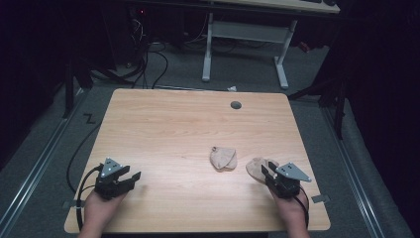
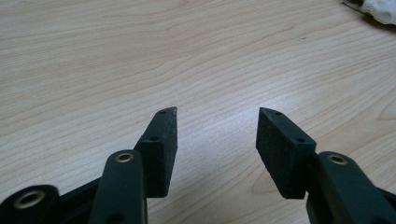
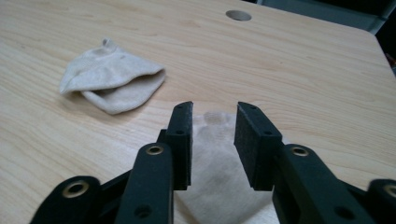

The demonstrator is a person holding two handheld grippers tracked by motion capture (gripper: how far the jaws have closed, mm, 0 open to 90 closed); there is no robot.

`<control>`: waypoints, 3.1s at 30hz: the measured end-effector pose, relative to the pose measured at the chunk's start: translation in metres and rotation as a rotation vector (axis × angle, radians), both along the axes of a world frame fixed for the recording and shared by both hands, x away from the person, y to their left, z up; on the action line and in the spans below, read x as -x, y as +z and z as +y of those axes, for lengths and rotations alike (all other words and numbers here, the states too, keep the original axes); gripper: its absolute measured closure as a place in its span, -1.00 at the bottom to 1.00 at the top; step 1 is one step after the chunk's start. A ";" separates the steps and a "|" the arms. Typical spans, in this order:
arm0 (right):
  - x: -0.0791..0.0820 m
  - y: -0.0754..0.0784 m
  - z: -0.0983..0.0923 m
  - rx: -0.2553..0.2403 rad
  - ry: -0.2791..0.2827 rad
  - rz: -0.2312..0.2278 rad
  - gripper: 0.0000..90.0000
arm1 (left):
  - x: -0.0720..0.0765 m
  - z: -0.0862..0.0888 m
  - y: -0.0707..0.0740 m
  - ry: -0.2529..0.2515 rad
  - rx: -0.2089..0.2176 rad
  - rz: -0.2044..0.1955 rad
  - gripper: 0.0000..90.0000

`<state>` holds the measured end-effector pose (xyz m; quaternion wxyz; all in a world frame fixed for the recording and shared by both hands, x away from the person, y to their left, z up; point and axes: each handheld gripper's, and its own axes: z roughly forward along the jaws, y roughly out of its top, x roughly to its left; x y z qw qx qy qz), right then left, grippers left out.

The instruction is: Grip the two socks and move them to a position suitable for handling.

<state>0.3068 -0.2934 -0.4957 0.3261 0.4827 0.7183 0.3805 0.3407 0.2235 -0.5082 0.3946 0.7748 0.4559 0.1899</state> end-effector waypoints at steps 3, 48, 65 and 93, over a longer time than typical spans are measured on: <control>-0.002 -0.003 0.002 -0.001 0.008 0.027 0.60 | -0.002 -0.001 0.001 -0.009 0.010 0.004 0.05; -0.028 -0.014 -0.019 0.015 0.008 0.141 0.99 | -0.002 -0.004 0.003 -0.012 0.058 0.009 0.00; -0.043 -0.027 -0.027 0.028 -0.053 0.246 0.93 | -0.001 -0.007 0.003 -0.031 0.049 0.012 0.00; -0.023 -0.026 0.012 0.044 0.148 0.272 0.96 | 0.008 -0.025 0.005 -0.089 0.052 0.007 -0.02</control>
